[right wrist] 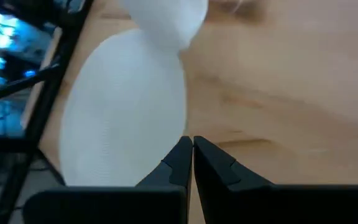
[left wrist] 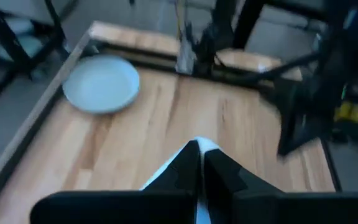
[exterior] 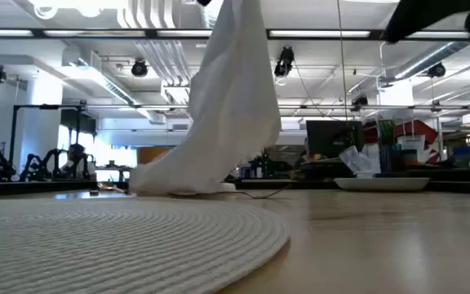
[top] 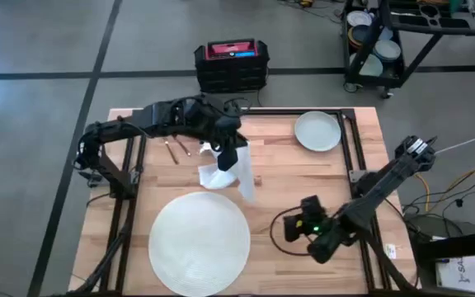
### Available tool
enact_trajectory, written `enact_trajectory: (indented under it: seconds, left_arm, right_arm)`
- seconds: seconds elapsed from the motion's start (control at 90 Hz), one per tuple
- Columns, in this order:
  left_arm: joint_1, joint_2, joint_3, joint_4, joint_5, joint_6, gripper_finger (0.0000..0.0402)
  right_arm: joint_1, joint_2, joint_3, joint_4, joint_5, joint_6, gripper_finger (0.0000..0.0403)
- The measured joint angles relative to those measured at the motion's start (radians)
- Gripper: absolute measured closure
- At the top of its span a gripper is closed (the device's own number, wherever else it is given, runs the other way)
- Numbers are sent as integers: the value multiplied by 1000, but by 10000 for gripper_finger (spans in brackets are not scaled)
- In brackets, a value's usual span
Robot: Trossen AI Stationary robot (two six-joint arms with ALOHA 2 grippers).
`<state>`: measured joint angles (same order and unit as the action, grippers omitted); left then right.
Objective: Set table place
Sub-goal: Fold the white napkin
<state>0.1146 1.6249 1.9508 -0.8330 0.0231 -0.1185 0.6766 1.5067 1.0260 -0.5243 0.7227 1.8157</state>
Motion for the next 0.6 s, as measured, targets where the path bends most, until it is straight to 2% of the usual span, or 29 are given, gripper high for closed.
enact_trajectory:
  seconds: [0.189,0.278,0.422,0.6]
  left_arm:
    - [0,12,45,4,-41,21,402]
    - [0,12,34,4,-40,24,402]
    - [-9,7,31,-23,-33,24,402]
    - [-14,-19,30,-87,-11,21,402]
  right_arm:
    - [-93,30,-65,398,11,-273,403]
    - [-120,20,-66,465,12,-378,403]
    - [-128,-18,-37,332,11,-406,403]
    - [-116,-65,-11,88,13,-297,403]
